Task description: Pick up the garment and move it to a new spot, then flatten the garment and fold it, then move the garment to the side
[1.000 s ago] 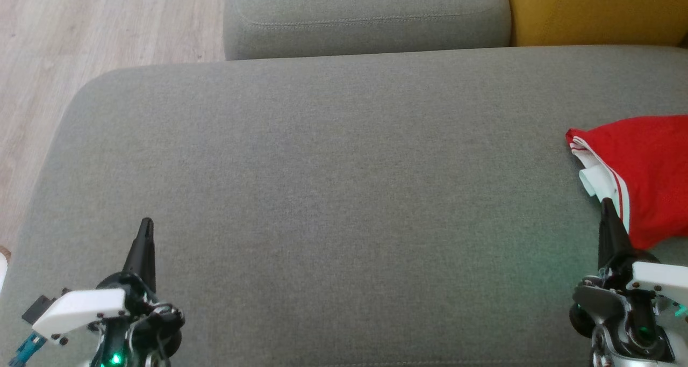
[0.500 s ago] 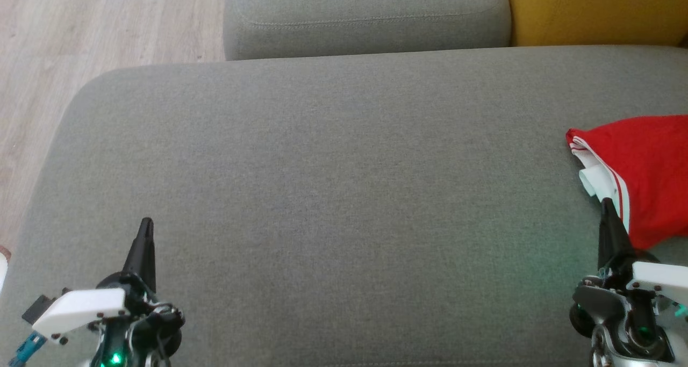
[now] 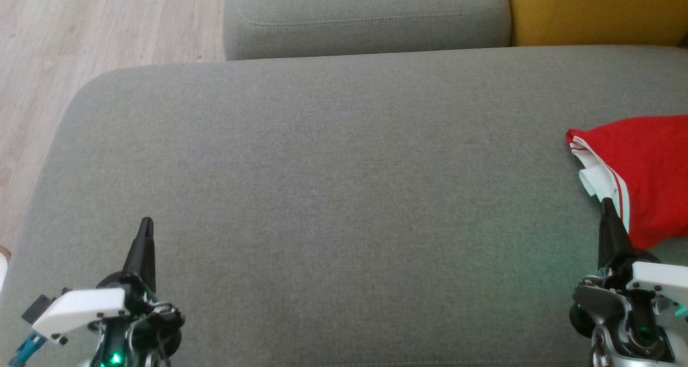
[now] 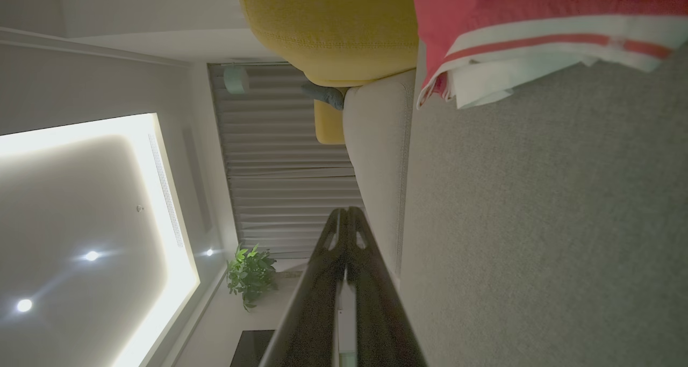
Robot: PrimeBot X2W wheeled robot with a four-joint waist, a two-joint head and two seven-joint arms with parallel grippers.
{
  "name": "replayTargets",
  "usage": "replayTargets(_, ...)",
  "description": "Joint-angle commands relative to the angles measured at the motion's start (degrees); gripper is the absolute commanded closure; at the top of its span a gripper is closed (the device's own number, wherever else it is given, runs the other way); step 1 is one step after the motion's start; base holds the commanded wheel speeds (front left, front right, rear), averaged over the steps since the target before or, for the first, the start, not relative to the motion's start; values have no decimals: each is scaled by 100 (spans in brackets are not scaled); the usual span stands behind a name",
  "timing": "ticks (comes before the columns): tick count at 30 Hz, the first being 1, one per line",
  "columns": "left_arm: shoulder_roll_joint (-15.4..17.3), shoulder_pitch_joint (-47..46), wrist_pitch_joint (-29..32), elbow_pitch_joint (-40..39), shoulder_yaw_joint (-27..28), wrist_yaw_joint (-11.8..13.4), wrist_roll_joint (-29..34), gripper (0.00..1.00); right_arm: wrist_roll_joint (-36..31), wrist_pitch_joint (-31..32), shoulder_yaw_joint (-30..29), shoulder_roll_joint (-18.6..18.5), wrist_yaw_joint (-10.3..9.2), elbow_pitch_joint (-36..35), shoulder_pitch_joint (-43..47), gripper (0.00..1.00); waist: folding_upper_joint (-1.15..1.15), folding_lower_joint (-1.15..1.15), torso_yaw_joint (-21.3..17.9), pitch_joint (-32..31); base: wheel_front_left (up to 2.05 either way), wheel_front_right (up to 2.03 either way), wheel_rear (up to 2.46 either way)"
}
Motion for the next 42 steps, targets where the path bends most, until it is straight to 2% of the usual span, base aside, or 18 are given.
replayTargets(1, 114, -335, 43, -222, 203, -42, -24, 100, 41, 34, 118, -26, 39, -228, -144, 100, 0, 0, 0, 0, 0, 0, 0)
replayTargets(42, 114, -335, 43, -223, 203, -42, -24, 100, 41, 33, 118, -26, 39, -229, -144, 100, 0, 0, 0, 0, 0, 0, 0)
